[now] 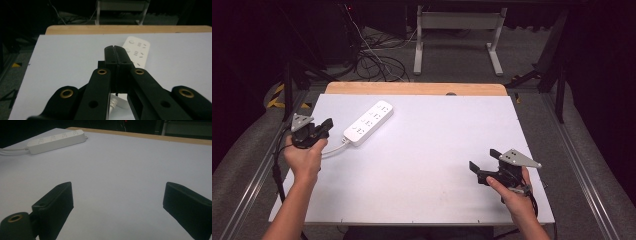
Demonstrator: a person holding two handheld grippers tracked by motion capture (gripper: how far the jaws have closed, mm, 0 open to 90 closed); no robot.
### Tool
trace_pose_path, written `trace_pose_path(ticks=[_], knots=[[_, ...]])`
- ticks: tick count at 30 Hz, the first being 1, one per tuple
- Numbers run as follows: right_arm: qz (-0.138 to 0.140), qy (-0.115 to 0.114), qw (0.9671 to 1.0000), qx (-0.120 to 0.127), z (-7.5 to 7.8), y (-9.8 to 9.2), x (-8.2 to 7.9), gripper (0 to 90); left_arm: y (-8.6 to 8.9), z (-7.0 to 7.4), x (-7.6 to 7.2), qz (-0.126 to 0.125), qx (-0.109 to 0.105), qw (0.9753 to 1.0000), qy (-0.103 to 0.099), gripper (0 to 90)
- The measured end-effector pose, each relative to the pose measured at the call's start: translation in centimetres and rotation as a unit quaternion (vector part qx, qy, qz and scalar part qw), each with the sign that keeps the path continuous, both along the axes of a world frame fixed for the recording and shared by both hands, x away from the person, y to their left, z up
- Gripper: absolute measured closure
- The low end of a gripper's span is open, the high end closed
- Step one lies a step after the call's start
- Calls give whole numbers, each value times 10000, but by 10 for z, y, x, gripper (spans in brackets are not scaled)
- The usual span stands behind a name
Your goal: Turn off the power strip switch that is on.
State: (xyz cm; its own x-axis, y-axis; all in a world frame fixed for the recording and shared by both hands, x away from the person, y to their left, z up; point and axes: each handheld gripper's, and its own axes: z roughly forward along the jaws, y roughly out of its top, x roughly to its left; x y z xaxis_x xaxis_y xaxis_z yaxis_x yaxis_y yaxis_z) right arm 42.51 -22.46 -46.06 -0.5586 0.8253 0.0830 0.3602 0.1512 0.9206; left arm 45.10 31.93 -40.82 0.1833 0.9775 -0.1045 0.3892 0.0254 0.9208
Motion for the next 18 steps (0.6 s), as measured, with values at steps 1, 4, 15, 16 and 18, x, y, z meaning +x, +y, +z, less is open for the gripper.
trace_pose_path(ticks=[1,4,15,16,18], knots=[[-6,15,10000,-3,0,0,0,100,1,2,-9,-30,3,9999,-141,900],[4,5,10000,0,0,0,-1,100,2,7,-35,-72,-37,9989,-462,900],[-29,-58,10000,-8,3,-4,-2,103,-8,9,-95,-64,204,9930,-1158,899],[-34,-70,10000,-9,3,-5,-2,103,-9,8,-95,-50,251,9927,-1176,899],[-61,-51,10000,-14,3,-6,-1,103,-8,5,-94,-38,292,9932,-1128,899]])
